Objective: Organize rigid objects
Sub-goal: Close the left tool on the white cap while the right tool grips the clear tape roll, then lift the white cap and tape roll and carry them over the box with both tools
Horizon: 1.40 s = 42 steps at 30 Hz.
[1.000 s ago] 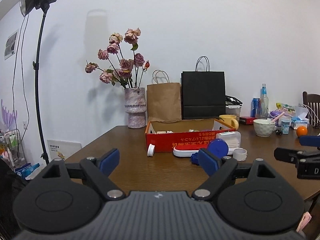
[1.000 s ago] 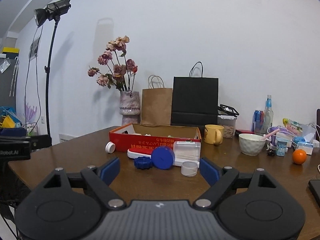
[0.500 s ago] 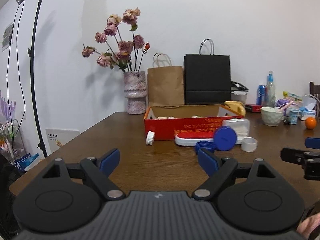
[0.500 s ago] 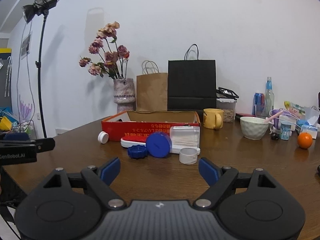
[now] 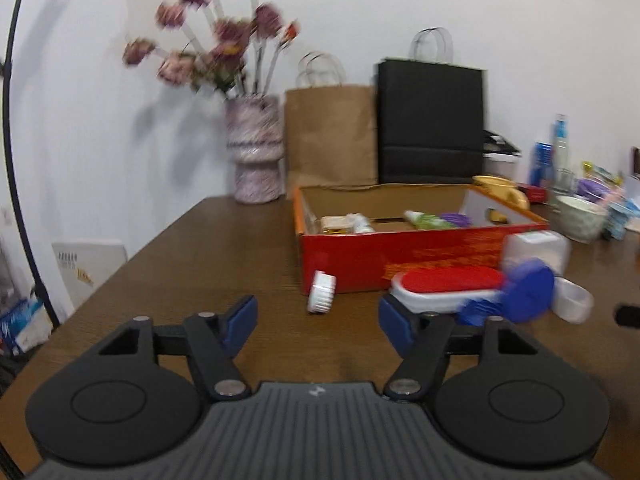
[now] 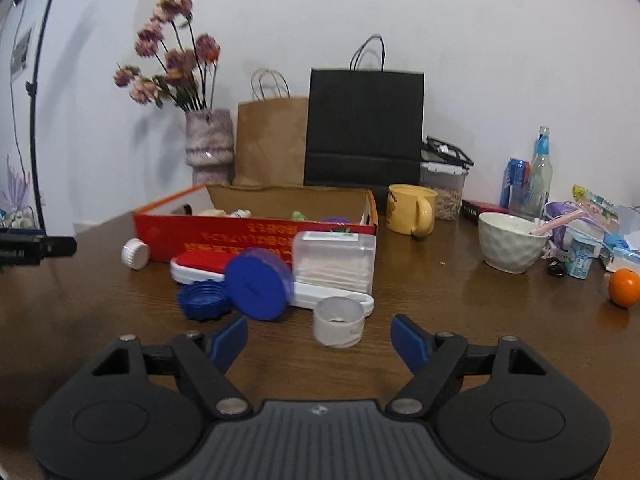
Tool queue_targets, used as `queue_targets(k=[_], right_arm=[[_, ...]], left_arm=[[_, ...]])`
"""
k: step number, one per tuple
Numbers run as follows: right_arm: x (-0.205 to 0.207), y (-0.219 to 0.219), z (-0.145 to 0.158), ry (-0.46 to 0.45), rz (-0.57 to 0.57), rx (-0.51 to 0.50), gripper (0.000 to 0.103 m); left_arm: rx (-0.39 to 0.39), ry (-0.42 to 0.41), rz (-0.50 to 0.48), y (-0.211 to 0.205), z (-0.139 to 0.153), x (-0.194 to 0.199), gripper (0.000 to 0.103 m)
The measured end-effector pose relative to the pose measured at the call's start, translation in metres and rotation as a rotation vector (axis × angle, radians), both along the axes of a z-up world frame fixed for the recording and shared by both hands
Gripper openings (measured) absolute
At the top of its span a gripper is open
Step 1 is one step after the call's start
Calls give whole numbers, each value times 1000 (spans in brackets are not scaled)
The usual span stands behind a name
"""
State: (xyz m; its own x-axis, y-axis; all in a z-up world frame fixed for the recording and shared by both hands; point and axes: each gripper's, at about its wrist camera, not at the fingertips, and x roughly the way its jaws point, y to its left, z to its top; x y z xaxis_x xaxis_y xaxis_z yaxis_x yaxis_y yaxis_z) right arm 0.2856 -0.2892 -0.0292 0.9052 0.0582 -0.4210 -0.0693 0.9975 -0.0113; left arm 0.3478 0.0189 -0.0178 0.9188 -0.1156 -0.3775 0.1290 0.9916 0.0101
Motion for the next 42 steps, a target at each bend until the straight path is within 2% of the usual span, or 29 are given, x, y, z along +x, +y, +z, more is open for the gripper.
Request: queue_targets(k=[4, 7, 11, 13, 15, 16, 17, 19, 21, 23, 27, 31, 34, 42], right_arm=[[32, -8, -6, 59, 12, 1, 77], [53, -11, -14, 113, 25, 9, 67], [72, -13, -22, 153, 33, 1, 62], [78, -15, -23, 164, 42, 13, 51], [83, -15, -25, 182, 39, 13, 46], [85, -16, -25, 187, 43, 21, 44], [86, -17, -25, 189, 47, 30, 43], [88, -18, -26, 189, 44, 33, 43], [88, -18, -26, 189, 45, 33, 42], [87, -18, -25, 188, 46, 33, 42], [79, -16, -21, 165, 47, 28, 42], [60, -14, -11, 126, 51, 27, 42], [41, -12, 0, 84, 63, 34, 42], [-18, 8, 28, -46, 104, 22, 42]], left_arm=[[-37, 50, 5, 4, -11, 39, 65], [-46, 124, 28, 3, -22, 69, 58], [-46, 152, 40, 0, -30, 96, 49], [-54, 169, 31, -3, -32, 107, 49], [-60, 185, 13, -5, -34, 115, 47], [-55, 193, 11, -8, -34, 119, 39], [-50, 203, 9, -9, -35, 123, 28], [-48, 226, 17, -10, -37, 129, 15], [-57, 220, 6, -9, -37, 129, 15], [-58, 204, -14, -10, -35, 125, 15], [6, 186, 15, -18, -33, 112, 15], [25, 150, 25, -21, -20, 79, 15], [49, 93, 44, -26, -6, 43, 15], [-2, -30, 52, -38, 29, -48, 15]])
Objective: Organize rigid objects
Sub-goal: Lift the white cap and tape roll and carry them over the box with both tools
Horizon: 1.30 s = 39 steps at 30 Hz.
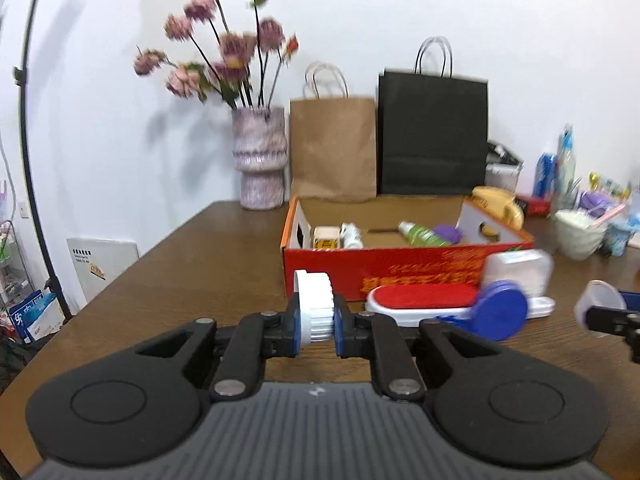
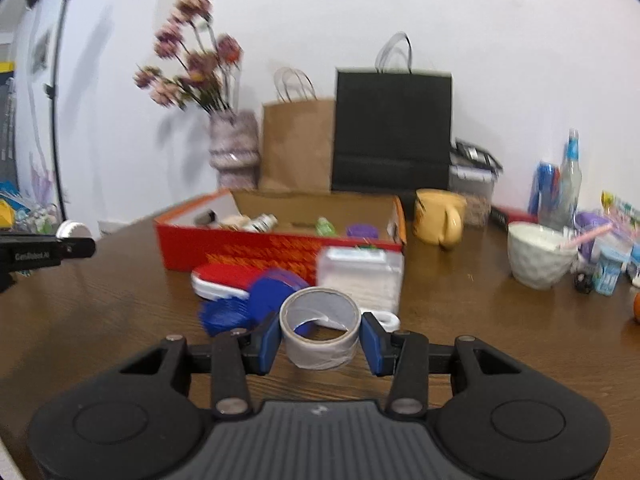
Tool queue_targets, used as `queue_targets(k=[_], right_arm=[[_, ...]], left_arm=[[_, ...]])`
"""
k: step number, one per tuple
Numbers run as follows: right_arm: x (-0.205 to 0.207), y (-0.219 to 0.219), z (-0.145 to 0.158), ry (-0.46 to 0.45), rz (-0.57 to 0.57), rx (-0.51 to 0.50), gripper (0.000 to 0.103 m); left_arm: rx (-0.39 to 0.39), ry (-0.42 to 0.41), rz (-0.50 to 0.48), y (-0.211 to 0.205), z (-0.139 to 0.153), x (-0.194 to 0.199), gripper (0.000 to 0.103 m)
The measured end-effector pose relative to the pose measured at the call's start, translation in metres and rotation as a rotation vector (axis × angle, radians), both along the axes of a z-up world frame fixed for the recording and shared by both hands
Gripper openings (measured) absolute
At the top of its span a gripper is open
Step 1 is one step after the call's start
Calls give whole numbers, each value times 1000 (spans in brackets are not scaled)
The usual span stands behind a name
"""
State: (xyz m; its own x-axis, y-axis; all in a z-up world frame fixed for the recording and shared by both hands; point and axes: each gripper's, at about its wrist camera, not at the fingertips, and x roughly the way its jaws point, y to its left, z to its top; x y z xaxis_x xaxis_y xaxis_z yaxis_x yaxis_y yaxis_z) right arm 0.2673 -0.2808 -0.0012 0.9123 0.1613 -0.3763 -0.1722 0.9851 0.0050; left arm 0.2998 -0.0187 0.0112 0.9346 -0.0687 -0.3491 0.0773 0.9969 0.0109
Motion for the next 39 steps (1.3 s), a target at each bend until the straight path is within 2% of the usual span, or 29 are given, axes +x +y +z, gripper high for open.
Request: queue_targets(k=[8, 13, 18, 28, 34, 39], right_arm=[[-66, 26, 23, -102, 22, 5, 42], [-100, 37, 28, -143, 36, 6, 42], [-121, 44, 32, -162, 47, 1, 42], [-126, 43, 30, -157, 35, 5, 42], [-105, 42, 29, -146, 35, 4, 42], [-75, 39, 35, -155, 32, 4, 42]], left_arm=[[-26, -104, 40, -12, 14, -83, 15], [-45, -130, -9, -22, 16, -123, 15], [-40, -150, -45, -32, 16, -144, 15], [-49, -158, -56, -38, 16, -150, 15], [-47, -150, -52, -41, 16, -134, 15], [-35, -159, -45, -45, 22, -104, 15]])
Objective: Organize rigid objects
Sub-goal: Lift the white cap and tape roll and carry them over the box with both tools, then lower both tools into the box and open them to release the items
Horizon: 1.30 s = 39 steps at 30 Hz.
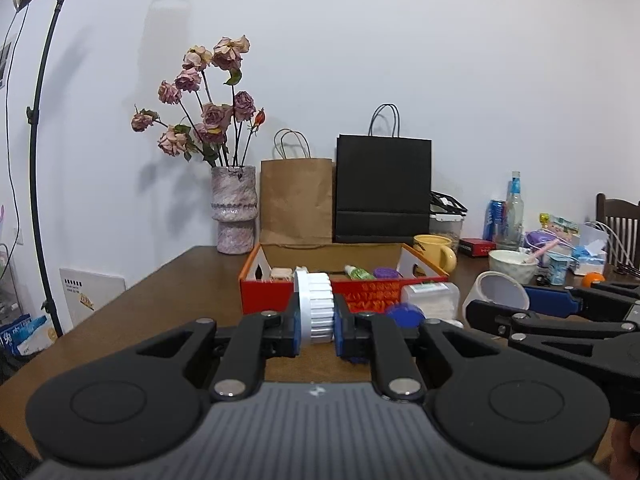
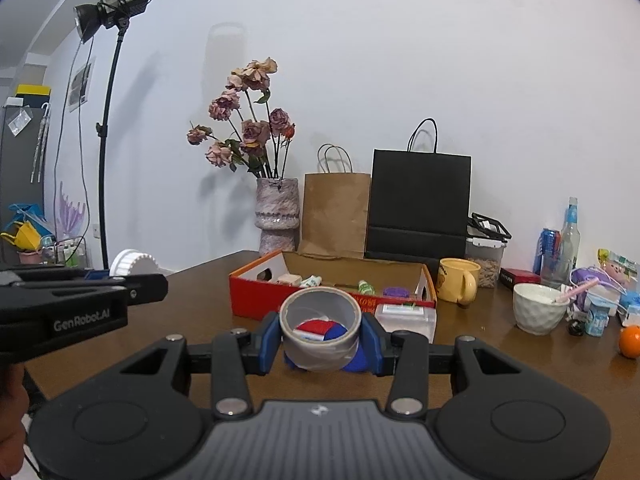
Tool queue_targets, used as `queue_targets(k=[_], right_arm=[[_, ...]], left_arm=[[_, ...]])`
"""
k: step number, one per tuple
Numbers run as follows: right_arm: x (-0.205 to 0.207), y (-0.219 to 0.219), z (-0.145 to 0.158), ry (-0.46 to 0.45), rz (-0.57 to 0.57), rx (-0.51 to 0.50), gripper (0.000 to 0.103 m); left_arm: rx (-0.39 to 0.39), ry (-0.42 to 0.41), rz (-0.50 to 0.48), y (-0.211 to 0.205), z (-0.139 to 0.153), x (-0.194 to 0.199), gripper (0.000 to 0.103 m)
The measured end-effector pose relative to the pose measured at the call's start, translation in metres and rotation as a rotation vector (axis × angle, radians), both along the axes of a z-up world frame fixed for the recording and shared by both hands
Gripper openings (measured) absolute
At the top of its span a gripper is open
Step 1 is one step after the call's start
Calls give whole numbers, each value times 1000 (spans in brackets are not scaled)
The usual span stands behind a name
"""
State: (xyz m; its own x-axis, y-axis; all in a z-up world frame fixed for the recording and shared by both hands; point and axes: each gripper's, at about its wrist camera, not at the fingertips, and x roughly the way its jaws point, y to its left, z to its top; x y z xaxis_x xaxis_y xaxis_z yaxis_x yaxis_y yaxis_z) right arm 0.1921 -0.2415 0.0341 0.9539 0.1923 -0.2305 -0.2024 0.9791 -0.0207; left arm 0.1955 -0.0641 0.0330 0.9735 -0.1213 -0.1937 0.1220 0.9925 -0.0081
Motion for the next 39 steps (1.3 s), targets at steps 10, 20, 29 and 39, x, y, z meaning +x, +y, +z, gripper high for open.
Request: queue_targets(k=[10, 20, 29, 39], right_arm=[[110, -15, 19, 57, 36, 48, 42], [265, -27, 38, 192, 100, 47, 42], [398, -19, 20, 422, 147, 42, 42], [493, -2, -27, 680, 160, -15, 42]], left_arm=[[50, -36, 13, -7, 28, 106, 15], [46, 128, -110, -20, 43, 248, 15], [3, 441, -131, -23, 30, 387, 15], [42, 668, -131, -19, -16, 488, 14]])
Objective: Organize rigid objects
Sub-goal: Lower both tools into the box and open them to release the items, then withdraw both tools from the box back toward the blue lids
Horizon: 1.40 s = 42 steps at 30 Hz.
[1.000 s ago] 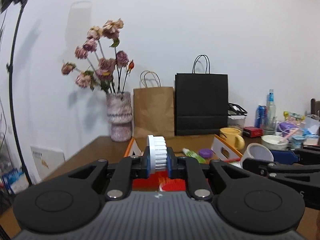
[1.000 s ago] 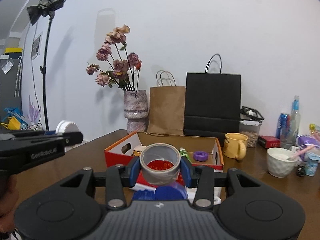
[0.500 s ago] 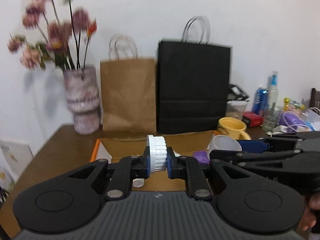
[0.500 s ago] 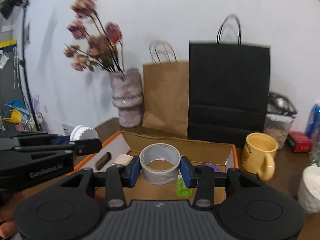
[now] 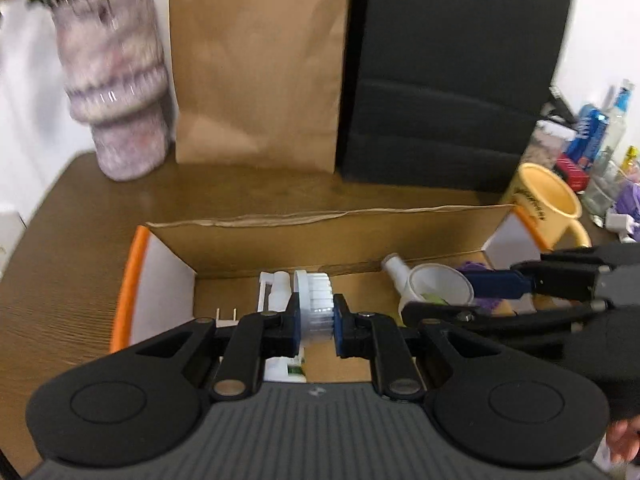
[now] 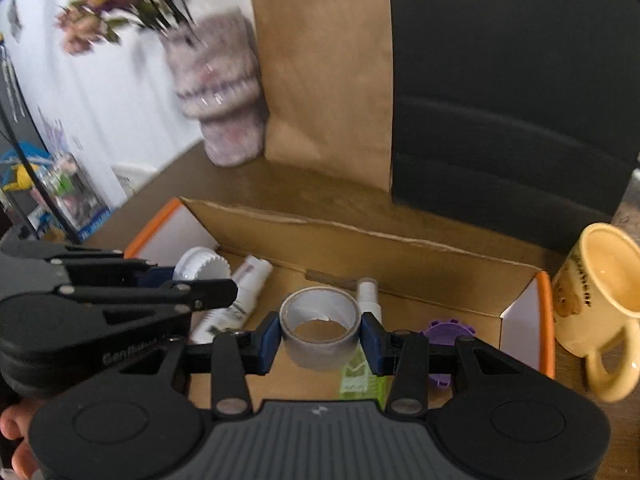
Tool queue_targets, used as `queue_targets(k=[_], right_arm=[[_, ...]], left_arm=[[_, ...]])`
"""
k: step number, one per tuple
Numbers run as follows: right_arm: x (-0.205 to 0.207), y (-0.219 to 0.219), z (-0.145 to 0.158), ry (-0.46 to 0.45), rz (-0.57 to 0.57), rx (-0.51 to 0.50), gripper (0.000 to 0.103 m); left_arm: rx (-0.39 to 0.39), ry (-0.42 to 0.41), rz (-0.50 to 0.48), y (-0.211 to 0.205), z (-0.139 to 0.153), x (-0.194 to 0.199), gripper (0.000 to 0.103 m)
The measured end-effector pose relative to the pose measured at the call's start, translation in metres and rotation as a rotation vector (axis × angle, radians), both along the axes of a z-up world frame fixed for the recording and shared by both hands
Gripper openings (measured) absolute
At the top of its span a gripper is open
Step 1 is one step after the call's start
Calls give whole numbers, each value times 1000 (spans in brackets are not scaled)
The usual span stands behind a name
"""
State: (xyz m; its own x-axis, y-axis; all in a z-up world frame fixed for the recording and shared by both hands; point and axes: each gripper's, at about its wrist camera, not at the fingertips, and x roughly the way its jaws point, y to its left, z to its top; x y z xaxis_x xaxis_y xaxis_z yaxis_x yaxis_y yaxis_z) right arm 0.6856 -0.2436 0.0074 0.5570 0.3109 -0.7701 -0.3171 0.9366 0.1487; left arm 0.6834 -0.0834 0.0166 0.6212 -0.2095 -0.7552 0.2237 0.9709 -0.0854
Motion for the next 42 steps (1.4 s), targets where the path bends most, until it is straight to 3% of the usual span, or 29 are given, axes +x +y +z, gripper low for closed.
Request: queue_targets(k=[3, 6, 11, 16, 20, 29, 35, 38, 40, 42], right_arm=[[12, 2, -11, 10, -17, -15, 42], [8, 14, -14, 2, 58, -15, 42], [9, 40, -20, -6, 122, -137, 44], [12, 42, -27, 42, 137, -144, 52], [3, 36, -14, 18, 127, -159, 56], [-40, 19, 48, -41, 81, -207, 63], [-81, 14, 90, -114, 64, -241, 71], [-108, 9, 105, -191, 41, -233, 75], [-129, 7, 107, -269, 39, -243, 86], [-147, 8, 105, -346, 44, -271, 86]], left_arm=[[-40, 76, 14, 5, -16, 28, 14], [-116, 157, 0, 10, -27, 45, 18], [-52, 139, -23, 0, -35, 43, 40], [-88, 126, 10, 9, -27, 40, 60], [-88, 105, 25, 17, -10, 32, 64], [-61, 85, 22, 31, 35, -12, 73], [-34, -16, 26, 37, 82, -64, 81], [-36, -121, 42, 40, 96, -96, 86], [-31, -187, 45, 39, 99, -117, 87], [-22, -251, 31, 37, 100, -140, 87]])
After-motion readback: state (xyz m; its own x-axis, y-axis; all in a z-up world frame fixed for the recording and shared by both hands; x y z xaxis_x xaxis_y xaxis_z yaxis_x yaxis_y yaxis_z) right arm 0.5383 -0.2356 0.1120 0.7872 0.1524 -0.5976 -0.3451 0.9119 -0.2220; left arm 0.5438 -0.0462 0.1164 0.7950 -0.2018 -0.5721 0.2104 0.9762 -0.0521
